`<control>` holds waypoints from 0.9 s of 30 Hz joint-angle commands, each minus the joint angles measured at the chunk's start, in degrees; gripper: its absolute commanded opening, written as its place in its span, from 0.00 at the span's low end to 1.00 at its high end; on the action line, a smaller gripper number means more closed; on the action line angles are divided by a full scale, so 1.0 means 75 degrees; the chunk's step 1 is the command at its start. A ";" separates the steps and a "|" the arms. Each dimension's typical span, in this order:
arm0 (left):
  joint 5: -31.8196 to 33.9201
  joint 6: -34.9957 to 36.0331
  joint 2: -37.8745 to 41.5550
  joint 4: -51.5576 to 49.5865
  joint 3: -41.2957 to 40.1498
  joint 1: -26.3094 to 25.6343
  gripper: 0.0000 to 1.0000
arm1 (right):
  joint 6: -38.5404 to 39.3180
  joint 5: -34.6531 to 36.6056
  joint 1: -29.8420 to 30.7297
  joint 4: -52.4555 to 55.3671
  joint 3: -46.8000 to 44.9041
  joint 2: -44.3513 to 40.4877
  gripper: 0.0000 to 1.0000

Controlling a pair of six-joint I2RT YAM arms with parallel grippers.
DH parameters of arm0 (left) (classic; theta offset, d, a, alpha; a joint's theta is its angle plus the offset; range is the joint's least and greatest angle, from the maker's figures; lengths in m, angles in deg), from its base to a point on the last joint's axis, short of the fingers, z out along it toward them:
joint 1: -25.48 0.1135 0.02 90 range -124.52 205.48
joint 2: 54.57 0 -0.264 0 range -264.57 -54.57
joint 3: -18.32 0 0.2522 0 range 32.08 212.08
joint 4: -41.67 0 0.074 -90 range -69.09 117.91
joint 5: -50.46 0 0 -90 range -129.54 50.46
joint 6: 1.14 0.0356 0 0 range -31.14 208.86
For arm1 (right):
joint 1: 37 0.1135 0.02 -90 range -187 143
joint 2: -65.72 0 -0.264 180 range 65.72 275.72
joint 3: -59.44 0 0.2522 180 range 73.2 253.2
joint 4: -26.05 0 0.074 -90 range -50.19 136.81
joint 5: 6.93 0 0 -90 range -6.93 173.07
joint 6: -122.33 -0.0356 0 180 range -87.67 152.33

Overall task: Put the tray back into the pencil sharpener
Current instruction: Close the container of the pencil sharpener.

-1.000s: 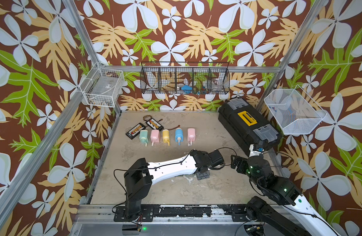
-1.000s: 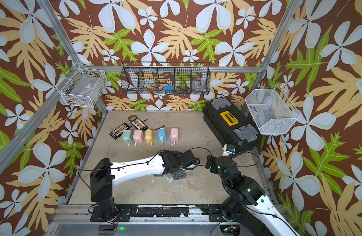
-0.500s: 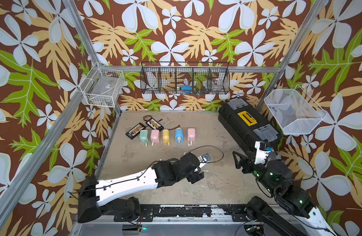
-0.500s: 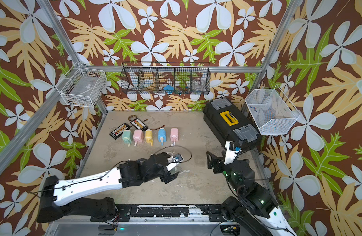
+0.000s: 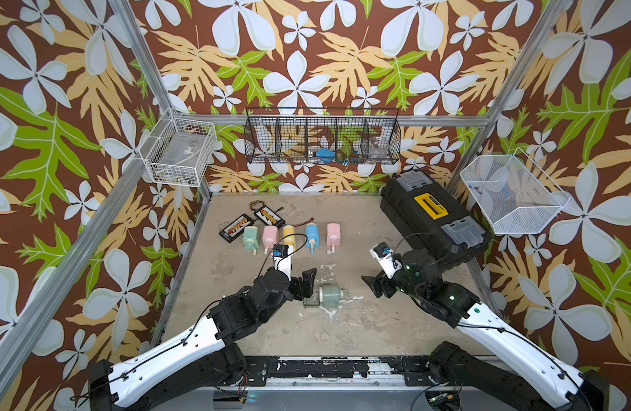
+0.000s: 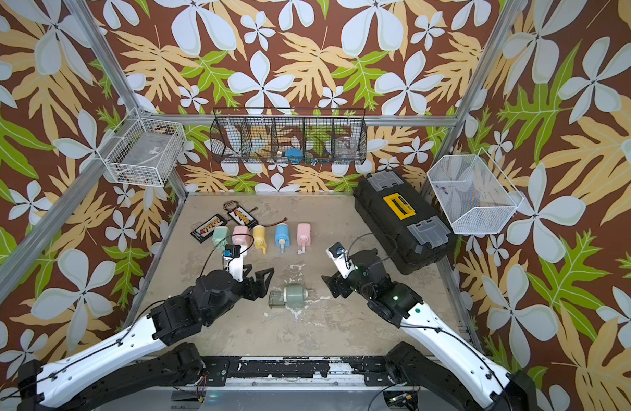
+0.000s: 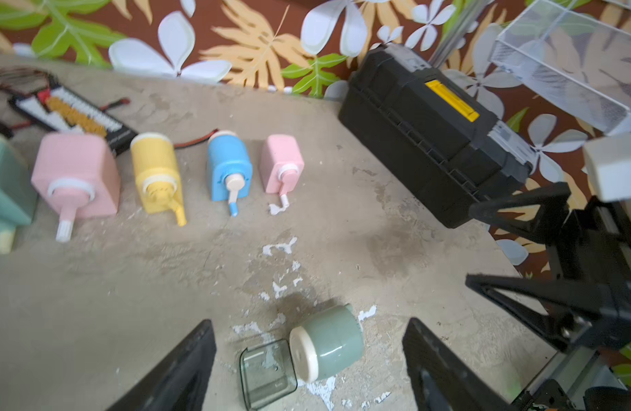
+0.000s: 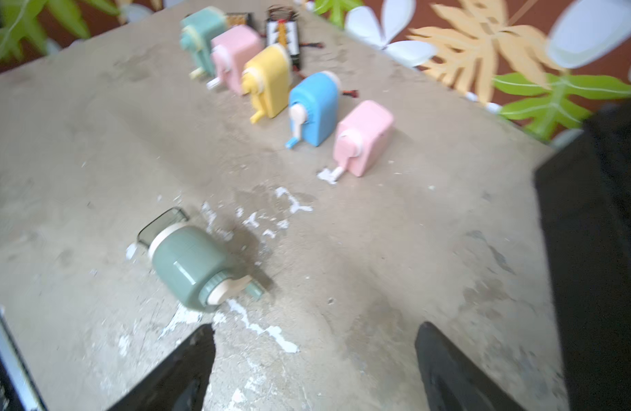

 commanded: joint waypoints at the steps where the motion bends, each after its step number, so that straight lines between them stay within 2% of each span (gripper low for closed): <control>1: -0.0877 -0.1160 0.0080 -0.0463 -0.0310 0.0536 0.82 | 0.1765 -0.1613 0.0179 -0.0434 -0.0048 0.0554 0.90; 5: -0.1716 -0.1644 0.0019 -0.0505 -0.0774 0.1164 0.75 | 0.2613 -0.1759 0.0508 -0.0878 -0.0137 0.1291 0.91; 7: -0.2019 -0.1579 -0.0060 -0.0415 -0.0891 0.1422 0.73 | 0.2717 -0.1895 0.0521 -0.1153 -0.0104 0.1656 0.90; 11: -0.3354 -0.1299 -0.0329 0.0294 -0.1431 0.2074 0.66 | 0.2913 -0.2000 0.0612 -0.1374 0.0014 0.2342 0.88; 15: -0.4421 -0.1106 -0.0796 0.0946 -0.1812 0.2641 0.62 | 0.3137 -0.2038 0.0706 -0.1371 0.0130 0.2820 0.86; 18: -0.4789 -0.0928 -0.1131 0.1319 -0.1966 0.2738 0.61 | 0.3187 -0.2040 0.0718 -0.1483 0.0182 0.3061 0.86; 22: -0.5188 -0.0740 -0.1521 0.1616 -0.2112 0.2869 0.53 | 0.3260 -0.2107 0.0753 -0.1510 0.0336 0.3455 0.84; 27: -0.5386 -0.0424 -0.1798 0.1642 -0.2226 0.2982 0.51 | 0.3480 -0.2230 0.0941 -0.1383 0.0554 0.3881 0.80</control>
